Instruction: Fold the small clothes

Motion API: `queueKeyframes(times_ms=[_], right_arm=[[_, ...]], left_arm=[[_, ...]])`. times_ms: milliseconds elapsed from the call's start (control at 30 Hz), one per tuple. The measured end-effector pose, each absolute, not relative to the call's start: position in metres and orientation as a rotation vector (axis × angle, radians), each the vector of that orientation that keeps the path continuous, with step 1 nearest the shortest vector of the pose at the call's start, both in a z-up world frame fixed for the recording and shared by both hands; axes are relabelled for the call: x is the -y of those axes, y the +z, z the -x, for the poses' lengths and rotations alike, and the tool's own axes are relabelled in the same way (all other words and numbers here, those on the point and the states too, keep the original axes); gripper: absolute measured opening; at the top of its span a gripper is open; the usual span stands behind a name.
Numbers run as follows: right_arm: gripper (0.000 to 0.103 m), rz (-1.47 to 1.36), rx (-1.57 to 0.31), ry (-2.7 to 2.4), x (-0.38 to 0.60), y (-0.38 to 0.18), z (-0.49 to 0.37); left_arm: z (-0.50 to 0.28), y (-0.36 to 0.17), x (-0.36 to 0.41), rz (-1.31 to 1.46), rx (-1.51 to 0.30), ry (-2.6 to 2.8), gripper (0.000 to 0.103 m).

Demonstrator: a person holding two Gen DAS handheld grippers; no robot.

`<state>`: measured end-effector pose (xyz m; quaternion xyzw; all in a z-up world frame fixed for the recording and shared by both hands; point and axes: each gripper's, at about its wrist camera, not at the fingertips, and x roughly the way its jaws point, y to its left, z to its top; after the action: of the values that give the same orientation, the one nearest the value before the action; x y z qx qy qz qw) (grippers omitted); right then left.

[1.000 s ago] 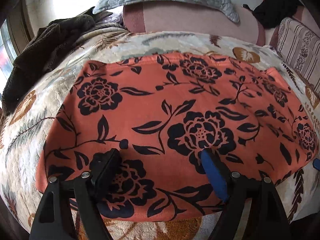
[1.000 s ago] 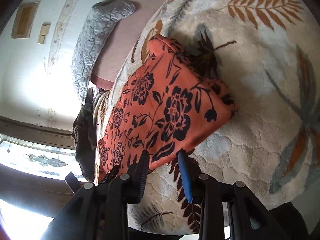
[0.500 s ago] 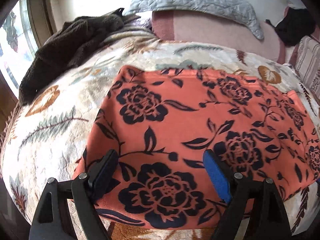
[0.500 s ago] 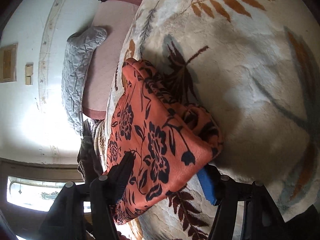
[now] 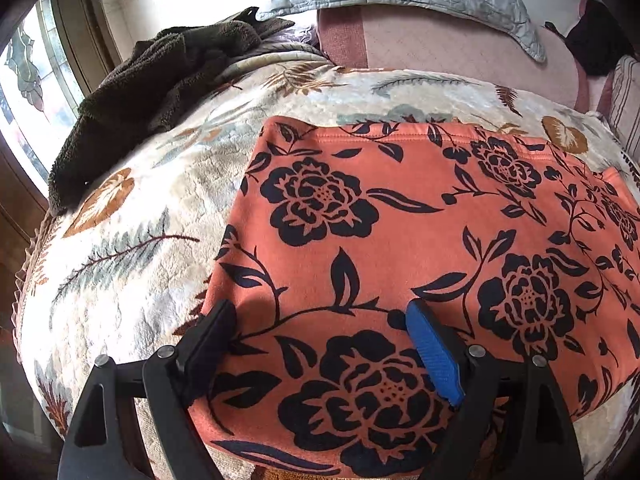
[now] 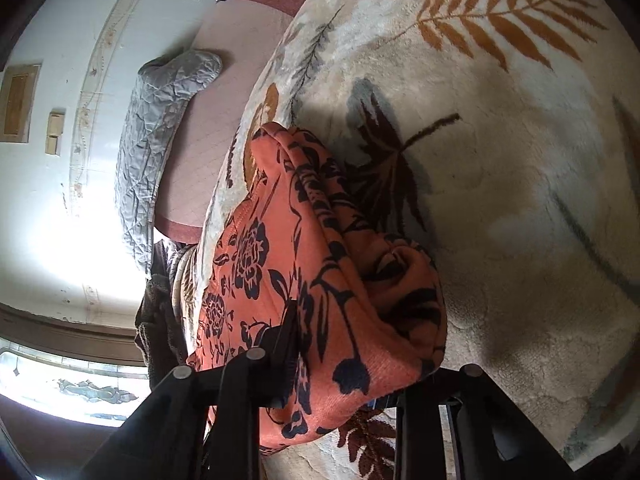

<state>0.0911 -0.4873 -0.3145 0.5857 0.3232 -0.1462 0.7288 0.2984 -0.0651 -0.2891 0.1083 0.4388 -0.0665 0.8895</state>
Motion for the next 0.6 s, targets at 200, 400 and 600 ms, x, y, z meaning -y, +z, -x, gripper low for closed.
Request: queueKeyframes(times_ms=[200,400,600], right_arm=[[0.029,-1.25,-0.719,-0.337,0.481,-0.308,-0.093],[0.03,-1.269,-0.724,-0.352,0.482,-0.312,-0.094],[0.03,-1.295,-0.713,-0.352,0.484,-0.315,-0.091]], left_arm=[[-0.302,-0.277,0.049,-0.168,-0.872,-0.085,0.087],[-0.308,-0.285,0.041,-0.142,-0.937,-0.094,0.087],[-0.304,-0.271,0.02,-0.087,-0.863,-0.007,0.087]])
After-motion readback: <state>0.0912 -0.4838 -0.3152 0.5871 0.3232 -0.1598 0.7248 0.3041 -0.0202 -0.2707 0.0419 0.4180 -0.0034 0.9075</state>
